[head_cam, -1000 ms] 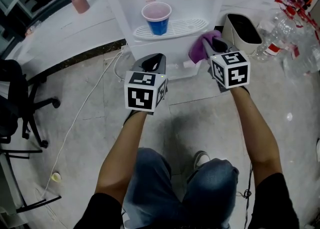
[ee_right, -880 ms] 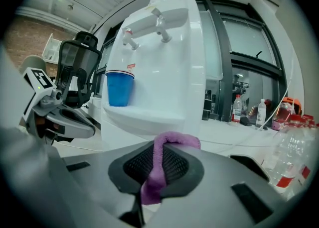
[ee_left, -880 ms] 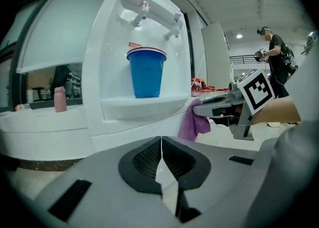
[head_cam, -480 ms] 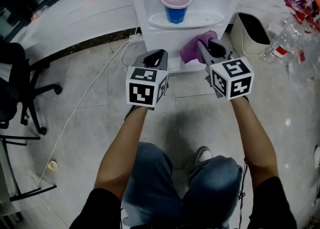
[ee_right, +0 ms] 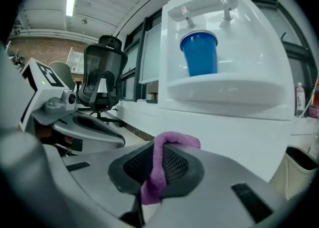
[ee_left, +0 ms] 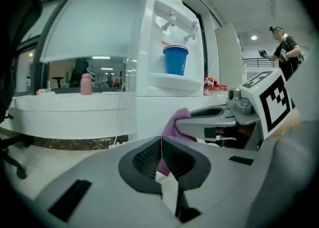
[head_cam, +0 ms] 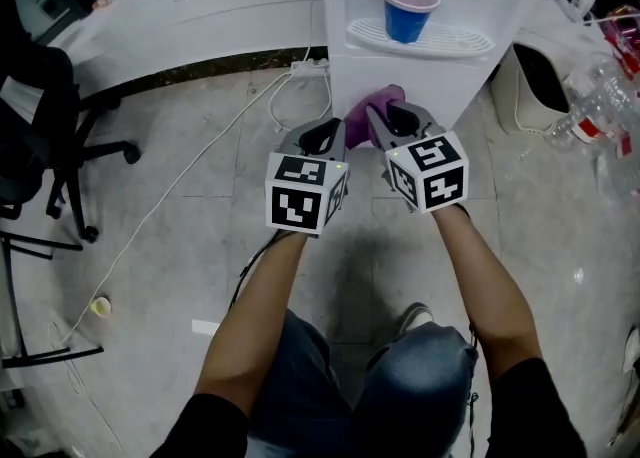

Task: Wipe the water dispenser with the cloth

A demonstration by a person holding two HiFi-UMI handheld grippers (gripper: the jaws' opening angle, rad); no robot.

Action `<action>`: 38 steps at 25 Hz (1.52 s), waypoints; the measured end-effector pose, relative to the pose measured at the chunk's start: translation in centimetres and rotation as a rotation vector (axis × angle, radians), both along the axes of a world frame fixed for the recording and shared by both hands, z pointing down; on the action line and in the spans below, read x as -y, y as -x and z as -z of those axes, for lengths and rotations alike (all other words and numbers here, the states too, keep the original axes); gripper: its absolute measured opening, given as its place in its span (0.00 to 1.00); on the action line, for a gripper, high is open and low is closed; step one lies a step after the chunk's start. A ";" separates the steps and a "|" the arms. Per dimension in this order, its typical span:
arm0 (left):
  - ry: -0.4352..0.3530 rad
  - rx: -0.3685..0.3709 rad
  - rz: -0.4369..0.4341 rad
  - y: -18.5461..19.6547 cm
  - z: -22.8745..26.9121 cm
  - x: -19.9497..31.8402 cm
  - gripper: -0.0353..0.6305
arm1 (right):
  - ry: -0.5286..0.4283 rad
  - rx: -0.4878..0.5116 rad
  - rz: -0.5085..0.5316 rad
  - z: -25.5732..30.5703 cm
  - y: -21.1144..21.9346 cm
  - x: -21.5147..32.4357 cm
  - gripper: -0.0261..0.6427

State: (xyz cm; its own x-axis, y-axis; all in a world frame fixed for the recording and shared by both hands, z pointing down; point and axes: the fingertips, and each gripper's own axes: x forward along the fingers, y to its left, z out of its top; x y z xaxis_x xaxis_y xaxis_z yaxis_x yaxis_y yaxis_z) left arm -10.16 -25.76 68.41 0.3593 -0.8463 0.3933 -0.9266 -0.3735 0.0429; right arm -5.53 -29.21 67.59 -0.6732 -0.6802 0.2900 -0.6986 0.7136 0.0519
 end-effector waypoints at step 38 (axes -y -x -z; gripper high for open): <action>0.023 -0.037 -0.045 -5.4 -2.6 2.1 0.09 | 0.127 -0.062 -0.137 -9.8 -7.1 4.2 0.09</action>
